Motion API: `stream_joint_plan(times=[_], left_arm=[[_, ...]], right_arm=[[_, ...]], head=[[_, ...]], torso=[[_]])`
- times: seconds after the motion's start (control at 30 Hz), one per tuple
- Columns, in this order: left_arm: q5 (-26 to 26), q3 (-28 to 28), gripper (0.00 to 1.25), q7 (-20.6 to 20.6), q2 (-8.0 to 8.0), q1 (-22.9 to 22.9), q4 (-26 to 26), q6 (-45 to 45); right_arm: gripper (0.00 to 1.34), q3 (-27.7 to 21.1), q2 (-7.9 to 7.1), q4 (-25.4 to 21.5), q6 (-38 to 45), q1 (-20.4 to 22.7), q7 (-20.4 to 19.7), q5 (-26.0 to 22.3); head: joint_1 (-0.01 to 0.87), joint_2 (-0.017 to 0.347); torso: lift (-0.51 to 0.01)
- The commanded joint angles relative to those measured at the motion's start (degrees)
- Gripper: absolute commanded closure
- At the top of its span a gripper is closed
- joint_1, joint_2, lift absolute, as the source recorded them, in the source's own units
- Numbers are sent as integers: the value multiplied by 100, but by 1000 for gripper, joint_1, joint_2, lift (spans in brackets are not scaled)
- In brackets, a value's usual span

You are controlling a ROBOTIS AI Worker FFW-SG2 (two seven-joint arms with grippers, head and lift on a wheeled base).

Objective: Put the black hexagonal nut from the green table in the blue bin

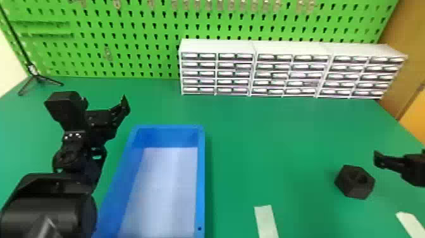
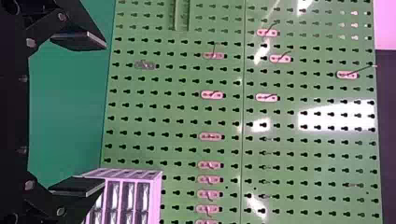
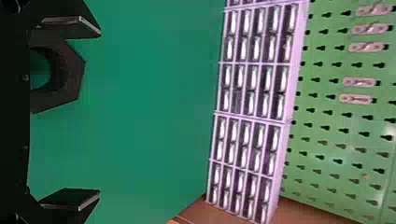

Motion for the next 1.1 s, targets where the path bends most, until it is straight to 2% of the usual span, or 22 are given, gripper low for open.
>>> stream_joint_plan(times=[0.0, 0.1, 0.2, 0.33, 0.43, 0.73, 0.97, 1.07], left_arm=[[-8, 27, 239, -1, 25, 16, -23, 0], [-8, 18, 237, -1, 69, 7, -23, 0], [9, -26, 239, 8, 121, -1, -23, 0], [53, -44, 239, 8, 165, -1, -23, 0], [62, -35, 239, 8, 183, -1, -23, 0], [62, -17, 239, 8, 192, 34, -32, 0], [53, 0, 237, 8, 201, 60, -41, 0], [53, -9, 239, 8, 209, 60, -41, 0]], right_arm=[[99, 81, -305, -64, 429, 27, 190, -11], [99, 230, -560, -64, 569, 0, 304, -47], [99, 389, -876, -64, 772, -61, 392, -143], [99, 389, -1104, -47, 921, -53, 418, -416], [99, 353, -1201, -38, 1132, -35, 462, -521], [99, 371, -1430, -21, 1580, 18, 1315, -38], [101, 485, -1728, 59, 1756, 79, 1737, 33], [101, 538, -1764, 76, 1782, 70, 1912, 182]], head=[[686, 28], [686, 28], [686, 28], [686, 28], [686, 28], [686, 28], [686, 28], [686, 28]], torso=[[-96], [-96], [-96], [-96], [-96], [-96], [-96], [-96]])
